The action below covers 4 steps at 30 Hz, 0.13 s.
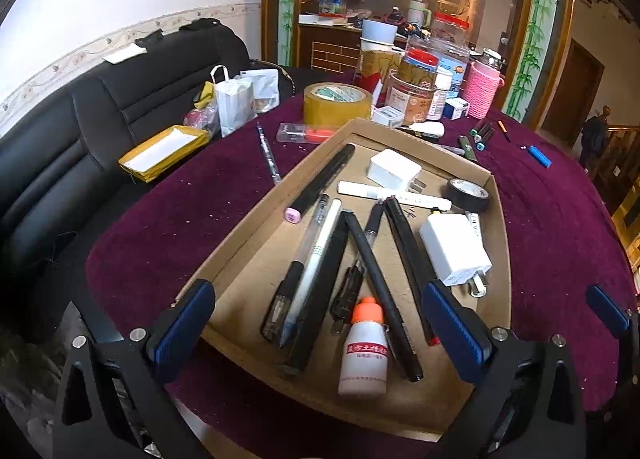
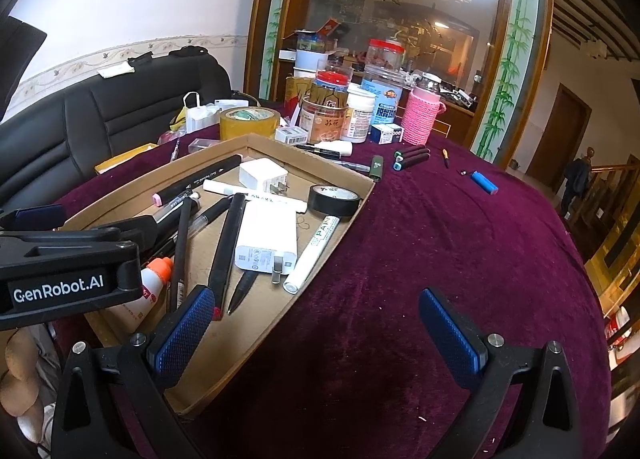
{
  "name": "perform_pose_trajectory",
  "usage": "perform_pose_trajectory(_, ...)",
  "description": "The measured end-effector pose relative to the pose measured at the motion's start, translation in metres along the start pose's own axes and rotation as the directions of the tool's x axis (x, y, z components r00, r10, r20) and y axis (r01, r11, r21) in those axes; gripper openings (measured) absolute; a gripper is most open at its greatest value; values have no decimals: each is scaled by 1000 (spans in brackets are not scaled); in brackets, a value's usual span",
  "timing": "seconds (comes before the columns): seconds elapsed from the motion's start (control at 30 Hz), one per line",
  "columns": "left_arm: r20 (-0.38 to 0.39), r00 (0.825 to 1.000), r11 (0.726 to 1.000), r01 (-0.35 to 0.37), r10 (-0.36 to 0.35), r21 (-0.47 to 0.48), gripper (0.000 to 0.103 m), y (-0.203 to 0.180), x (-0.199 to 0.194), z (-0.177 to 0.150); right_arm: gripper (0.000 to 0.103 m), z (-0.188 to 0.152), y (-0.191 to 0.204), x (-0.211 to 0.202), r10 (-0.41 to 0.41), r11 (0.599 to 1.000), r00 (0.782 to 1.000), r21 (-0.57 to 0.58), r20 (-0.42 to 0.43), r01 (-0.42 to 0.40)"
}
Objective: Organize rigid objects
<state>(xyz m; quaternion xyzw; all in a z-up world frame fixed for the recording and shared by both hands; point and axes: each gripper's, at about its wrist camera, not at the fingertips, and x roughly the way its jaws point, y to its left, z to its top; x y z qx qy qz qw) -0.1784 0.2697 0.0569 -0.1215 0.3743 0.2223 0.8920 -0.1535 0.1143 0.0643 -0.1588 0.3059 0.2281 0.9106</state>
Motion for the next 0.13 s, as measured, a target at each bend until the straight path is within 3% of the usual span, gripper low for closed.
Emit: perform_pose_trajectory(0.13, -2, 1000, 1000, 3, -3, 7, 103, 0, -2, 1, 103, 0, -2, 0, 3, 1000, 1000, 5, -3, -3)
